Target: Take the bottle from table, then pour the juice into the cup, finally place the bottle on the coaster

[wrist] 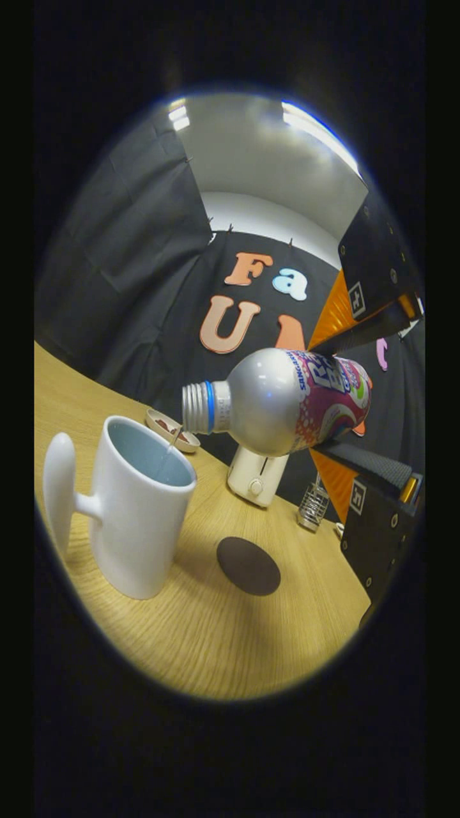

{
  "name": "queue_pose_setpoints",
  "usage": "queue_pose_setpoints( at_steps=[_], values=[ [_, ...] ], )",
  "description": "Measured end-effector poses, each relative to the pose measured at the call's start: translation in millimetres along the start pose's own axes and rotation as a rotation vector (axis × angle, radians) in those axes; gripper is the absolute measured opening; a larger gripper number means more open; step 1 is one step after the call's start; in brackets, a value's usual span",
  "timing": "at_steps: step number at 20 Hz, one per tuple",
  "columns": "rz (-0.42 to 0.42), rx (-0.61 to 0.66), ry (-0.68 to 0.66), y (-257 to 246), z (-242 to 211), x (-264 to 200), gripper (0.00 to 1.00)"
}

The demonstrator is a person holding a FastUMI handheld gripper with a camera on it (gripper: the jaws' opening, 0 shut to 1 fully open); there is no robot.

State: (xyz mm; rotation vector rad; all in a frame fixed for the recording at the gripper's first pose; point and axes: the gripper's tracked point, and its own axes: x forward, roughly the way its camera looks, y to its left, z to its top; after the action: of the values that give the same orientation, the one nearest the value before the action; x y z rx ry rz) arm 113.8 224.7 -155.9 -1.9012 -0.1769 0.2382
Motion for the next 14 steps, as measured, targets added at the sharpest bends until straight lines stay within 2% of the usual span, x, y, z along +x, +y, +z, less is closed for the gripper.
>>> queue_pose_setpoints(
  at_steps=[4,6,11,14],
  values=[
    [0.054,0.103,0.008,11,0,-1,0.76],
    [0.099,0.193,0.015,19,0,-2,0.76],
    [0.137,0.594,0.084,19,-16,-2,0.77],
    [0.191,0.802,0.112,26,-23,3,0.77]
  ],
)
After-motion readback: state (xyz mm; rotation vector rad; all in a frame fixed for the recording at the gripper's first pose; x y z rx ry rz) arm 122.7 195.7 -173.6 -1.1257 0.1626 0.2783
